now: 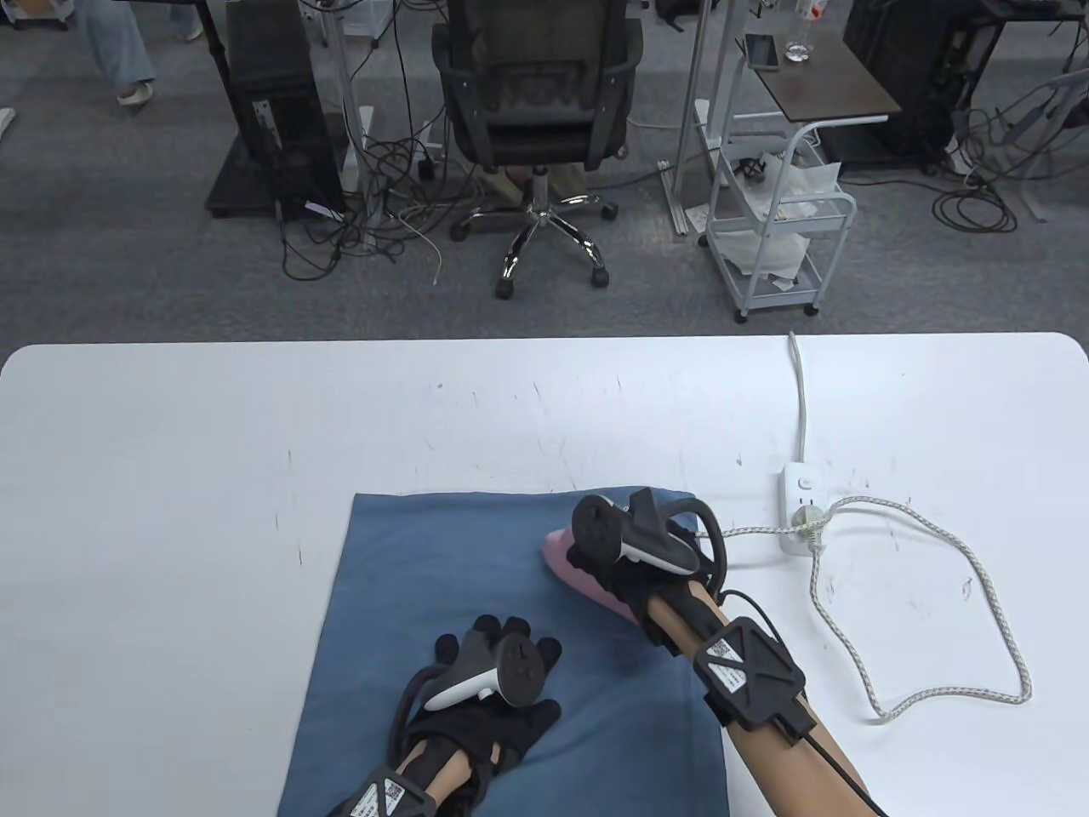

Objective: Iron pillowcase with electric iron on table

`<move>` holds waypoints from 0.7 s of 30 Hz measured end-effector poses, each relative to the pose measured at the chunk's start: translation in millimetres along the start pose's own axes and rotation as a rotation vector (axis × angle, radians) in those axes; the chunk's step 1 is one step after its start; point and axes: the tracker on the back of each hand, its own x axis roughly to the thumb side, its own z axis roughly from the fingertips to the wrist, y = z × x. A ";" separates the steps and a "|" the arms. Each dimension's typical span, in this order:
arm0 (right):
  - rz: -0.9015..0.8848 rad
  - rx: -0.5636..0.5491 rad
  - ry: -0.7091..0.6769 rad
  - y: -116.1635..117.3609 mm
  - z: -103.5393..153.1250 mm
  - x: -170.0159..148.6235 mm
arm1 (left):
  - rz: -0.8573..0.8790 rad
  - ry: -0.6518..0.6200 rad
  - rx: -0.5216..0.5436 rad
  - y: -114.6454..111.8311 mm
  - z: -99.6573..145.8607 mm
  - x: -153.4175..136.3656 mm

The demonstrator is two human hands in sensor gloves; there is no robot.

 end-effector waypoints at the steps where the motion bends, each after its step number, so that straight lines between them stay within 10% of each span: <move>1: 0.022 0.006 -0.035 4.3 5.0 7.8 | 0.000 0.000 0.000 0.0 0.0 0.0; 21: 0.117 -0.077 0.278 12.5 -100.3 -23.5 | -0.003 0.000 -0.001 -0.1 0.0 0.4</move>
